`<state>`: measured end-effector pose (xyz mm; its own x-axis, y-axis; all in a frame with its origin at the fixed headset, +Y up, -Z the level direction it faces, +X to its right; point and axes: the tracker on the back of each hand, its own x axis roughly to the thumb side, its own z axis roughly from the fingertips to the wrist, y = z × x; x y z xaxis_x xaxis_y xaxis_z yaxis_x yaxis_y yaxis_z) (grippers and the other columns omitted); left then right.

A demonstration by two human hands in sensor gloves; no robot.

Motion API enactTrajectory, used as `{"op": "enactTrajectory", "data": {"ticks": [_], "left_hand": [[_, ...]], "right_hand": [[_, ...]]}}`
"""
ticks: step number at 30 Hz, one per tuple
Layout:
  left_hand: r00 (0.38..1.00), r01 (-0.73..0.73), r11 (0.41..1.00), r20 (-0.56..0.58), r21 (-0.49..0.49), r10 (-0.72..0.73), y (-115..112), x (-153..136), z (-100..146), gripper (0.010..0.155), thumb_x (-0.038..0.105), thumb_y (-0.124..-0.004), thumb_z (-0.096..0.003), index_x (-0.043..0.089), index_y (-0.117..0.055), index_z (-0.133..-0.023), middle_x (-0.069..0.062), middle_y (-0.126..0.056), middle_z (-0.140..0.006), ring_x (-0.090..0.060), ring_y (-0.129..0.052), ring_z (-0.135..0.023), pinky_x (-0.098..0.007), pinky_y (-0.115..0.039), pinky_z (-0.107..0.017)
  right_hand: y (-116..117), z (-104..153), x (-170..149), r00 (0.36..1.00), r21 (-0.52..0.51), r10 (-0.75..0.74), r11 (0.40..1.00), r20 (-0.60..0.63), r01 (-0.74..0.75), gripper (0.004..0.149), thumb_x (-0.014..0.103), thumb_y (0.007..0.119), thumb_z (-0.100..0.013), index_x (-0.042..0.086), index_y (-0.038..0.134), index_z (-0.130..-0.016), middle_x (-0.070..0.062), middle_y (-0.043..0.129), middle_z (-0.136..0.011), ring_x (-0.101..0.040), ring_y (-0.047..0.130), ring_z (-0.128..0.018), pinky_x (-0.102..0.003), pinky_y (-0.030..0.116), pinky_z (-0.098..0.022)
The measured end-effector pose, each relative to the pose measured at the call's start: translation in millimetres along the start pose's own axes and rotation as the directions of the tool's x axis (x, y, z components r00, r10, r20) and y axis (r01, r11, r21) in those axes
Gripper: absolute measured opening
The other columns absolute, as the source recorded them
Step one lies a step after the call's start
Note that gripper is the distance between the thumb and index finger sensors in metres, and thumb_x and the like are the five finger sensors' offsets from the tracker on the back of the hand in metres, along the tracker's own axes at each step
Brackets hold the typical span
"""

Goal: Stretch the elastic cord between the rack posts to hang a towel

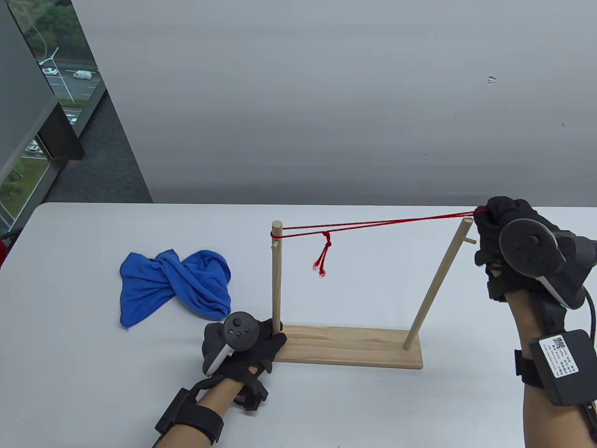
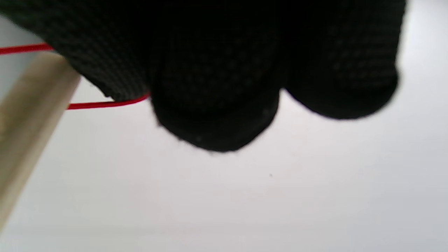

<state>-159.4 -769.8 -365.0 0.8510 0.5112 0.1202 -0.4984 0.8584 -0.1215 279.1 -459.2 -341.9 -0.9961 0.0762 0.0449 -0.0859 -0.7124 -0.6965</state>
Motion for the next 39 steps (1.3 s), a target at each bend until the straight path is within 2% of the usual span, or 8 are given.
{"op": "enactTrajectory", "data": {"ticks": [4, 8, 17, 23, 39], "left_hand": [[1.0, 0.003, 1.0, -0.004, 0.001, -0.003, 0, 0, 0, 0.05, 0.051, -0.096, -0.0415, 0.031, -0.086, -0.086, 0.01, -0.101, -0.083, -0.022, -0.09, -0.086, -0.059, -0.059, -0.077], [1.0, 0.004, 1.0, -0.005, 0.001, -0.004, 0, 0, 0, 0.05, 0.051, -0.095, -0.0417, 0.031, -0.085, -0.086, 0.01, -0.101, -0.083, -0.022, -0.09, -0.086, -0.059, -0.059, -0.077], [1.0, 0.005, 1.0, -0.007, 0.0, -0.005, 0, 0, 0, 0.05, 0.051, -0.095, -0.0417, 0.031, -0.085, -0.086, 0.01, -0.101, -0.083, -0.021, -0.09, -0.086, -0.059, -0.059, -0.077], [1.0, -0.001, 1.0, -0.009, -0.004, 0.001, 0, -1, 0, 0.05, 0.051, -0.095, -0.0418, 0.032, -0.085, -0.086, 0.01, -0.101, -0.083, -0.022, -0.09, -0.086, -0.059, -0.059, -0.077], [1.0, -0.008, 1.0, -0.004, -0.015, 0.007, 0, -1, -1, 0.05, 0.05, -0.094, -0.0426, 0.031, -0.084, -0.088, 0.009, -0.1, -0.085, -0.024, -0.088, -0.087, -0.06, -0.057, -0.077]], "right_hand": [[5, 8, -8, 0.99, -0.07, -0.118, 0.99, 0.08, 0.124, 0.041, 0.038, 0.09, -0.035, 0.015, 0.086, -0.069, -0.005, 0.095, -0.053, -0.017, 0.103, -0.028, -0.041, 0.088, -0.026], [11, 17, -8, 0.981, -0.121, -0.103, 0.985, 0.167, 0.124, 0.041, 0.036, 0.092, -0.032, 0.017, 0.087, -0.068, -0.004, 0.095, -0.055, -0.018, 0.103, -0.031, -0.042, 0.087, -0.028], [18, 29, -4, 0.964, -0.191, -0.11, 0.969, 0.244, 0.159, 0.041, 0.033, 0.093, -0.033, 0.016, 0.087, -0.069, -0.006, 0.094, -0.057, -0.021, 0.103, -0.033, -0.043, 0.087, -0.03], [29, 36, 4, 0.961, -0.183, -0.084, 0.974, 0.264, 0.135, 0.041, 0.033, 0.091, -0.035, 0.015, 0.086, -0.071, -0.006, 0.093, -0.058, -0.021, 0.103, -0.034, -0.044, 0.086, -0.03], [40, 38, 12, 0.932, -0.125, -0.17, 0.967, 0.321, 0.22, 0.041, 0.033, 0.089, -0.036, 0.015, 0.086, -0.072, -0.007, 0.094, -0.059, -0.022, 0.104, -0.034, -0.043, 0.087, -0.031]]}}
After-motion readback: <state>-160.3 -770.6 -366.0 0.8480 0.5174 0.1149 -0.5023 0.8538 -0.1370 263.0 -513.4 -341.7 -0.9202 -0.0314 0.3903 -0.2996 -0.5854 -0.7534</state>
